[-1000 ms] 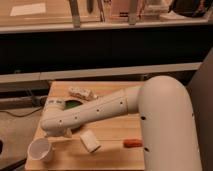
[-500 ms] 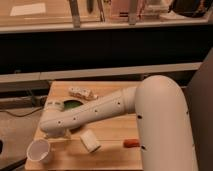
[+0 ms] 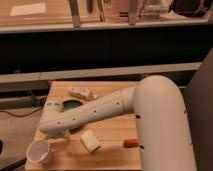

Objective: Pick up the ceramic cup

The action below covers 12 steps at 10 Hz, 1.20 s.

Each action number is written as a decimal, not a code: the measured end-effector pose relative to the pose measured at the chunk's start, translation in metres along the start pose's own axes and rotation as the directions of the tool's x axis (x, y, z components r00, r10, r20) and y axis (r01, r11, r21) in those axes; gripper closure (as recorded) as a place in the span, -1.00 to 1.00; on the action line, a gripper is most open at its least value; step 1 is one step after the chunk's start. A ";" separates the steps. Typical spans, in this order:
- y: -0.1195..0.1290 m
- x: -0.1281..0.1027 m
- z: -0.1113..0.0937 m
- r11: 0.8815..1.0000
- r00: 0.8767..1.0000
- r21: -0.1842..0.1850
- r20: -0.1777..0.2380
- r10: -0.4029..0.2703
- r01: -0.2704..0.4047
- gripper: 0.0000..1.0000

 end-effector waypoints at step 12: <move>-0.036 -0.025 -0.072 0.995 0.996 0.091 -0.084 -0.026 0.034 -0.60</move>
